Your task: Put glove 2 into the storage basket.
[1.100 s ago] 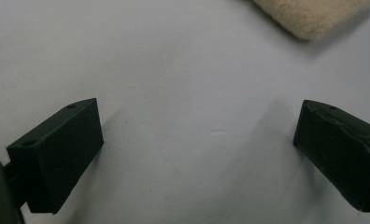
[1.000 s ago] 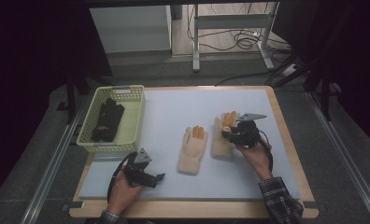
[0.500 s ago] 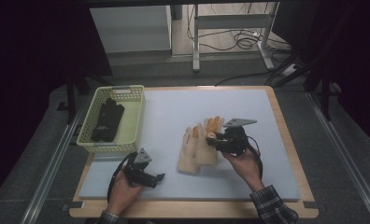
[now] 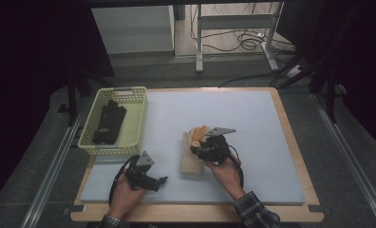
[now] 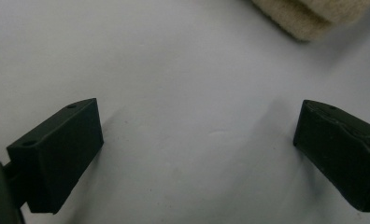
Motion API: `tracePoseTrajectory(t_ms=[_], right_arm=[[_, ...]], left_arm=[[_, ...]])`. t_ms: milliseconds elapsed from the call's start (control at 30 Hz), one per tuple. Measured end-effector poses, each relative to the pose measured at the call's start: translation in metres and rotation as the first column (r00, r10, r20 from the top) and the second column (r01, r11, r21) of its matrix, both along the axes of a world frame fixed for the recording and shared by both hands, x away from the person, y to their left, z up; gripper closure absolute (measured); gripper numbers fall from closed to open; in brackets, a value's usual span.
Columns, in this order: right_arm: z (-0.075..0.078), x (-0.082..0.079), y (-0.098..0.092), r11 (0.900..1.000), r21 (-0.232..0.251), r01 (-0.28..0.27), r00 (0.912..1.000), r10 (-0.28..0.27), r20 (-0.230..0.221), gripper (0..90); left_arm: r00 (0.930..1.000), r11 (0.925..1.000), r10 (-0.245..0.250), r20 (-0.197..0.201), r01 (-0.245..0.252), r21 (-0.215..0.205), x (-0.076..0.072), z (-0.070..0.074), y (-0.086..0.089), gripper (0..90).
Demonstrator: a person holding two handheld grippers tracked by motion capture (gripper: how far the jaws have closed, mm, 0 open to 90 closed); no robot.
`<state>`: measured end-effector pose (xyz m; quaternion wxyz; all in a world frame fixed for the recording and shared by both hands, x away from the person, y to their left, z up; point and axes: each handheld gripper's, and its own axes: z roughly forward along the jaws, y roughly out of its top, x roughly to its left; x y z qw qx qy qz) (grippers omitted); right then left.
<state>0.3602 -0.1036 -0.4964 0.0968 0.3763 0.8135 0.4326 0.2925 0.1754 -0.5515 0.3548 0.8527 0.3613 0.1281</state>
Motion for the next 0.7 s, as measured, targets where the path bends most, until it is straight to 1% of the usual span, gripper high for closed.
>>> tracePoseTrajectory(t_ms=[33,100,167,233,300,367,467,533,567,600,667,700], right_arm=[[-0.003,0.0,0.0,1.0,-0.022,0.009,0.9999,-0.009,0.007,58.7],[-0.01,0.001,0.0,0.999,-0.04,0.022,0.9997,-0.021,0.014,55.7],[-0.017,0.002,-0.002,0.999,-0.047,0.014,0.9999,-0.015,-0.005,50.4],[-0.018,0.002,-0.004,0.999,-0.036,0.011,0.9999,-0.011,-0.003,46.6],[-0.016,0.002,-0.004,0.999,-0.045,0.004,0.9999,-0.004,-0.009,41.8],[-0.009,0.001,-0.005,0.999,-0.053,-0.008,0.9999,0.008,0.007,39.8],[0.002,-0.001,-0.012,0.998,-0.052,-0.023,0.9993,0.024,0.028,39.3],[0.007,-0.001,-0.019,0.997,-0.064,-0.046,0.9986,0.048,0.022,39.8],[0.007,-0.001,-0.023,0.995,-0.075,-0.059,0.9979,0.061,0.02,41.8],[0.007,-0.002,-0.027,0.994,-0.089,-0.065,0.9975,0.067,0.021,46.1],[0.004,-0.005,-0.035,0.991,-0.118,-0.069,0.9969,0.073,0.03,59.9],[0.002,-0.006,-0.039,0.989,-0.124,-0.083,0.9959,0.087,0.026,66.8]], left_arm=[[1.0,1.0,0.0,0.0,0.0,0.0,0.0,0.0,0.0,1.6],[1.0,1.0,0.0,0.0,0.0,0.0,0.0,0.0,0.0,1.6],[1.0,1.0,0.0,0.0,0.0,0.0,0.0,0.0,0.0,1.6],[1.0,1.0,0.0,0.0,0.0,-0.001,0.0,0.0,0.0,1.6],[1.0,1.0,0.0,0.0,0.0,0.0,0.0,0.0,0.0,1.6],[1.0,1.0,0.0,0.0,0.0,0.0,0.0,0.0,0.0,1.6],[1.0,1.0,0.0,0.0,0.0,0.0,0.0,0.0,0.0,1.6],[1.0,1.0,-0.001,0.001,0.001,0.001,0.0,0.0,0.0,1.6],[1.0,1.0,-0.001,0.001,0.001,0.001,0.0,0.0,0.0,1.6],[1.0,1.0,-0.001,0.001,0.001,0.001,0.0,0.0,0.0,1.6],[1.0,1.0,-0.001,0.001,0.001,0.001,0.0,0.0,0.0,1.6],[1.0,1.0,-0.001,0.001,0.001,0.001,0.0,0.0,0.0,1.6]])
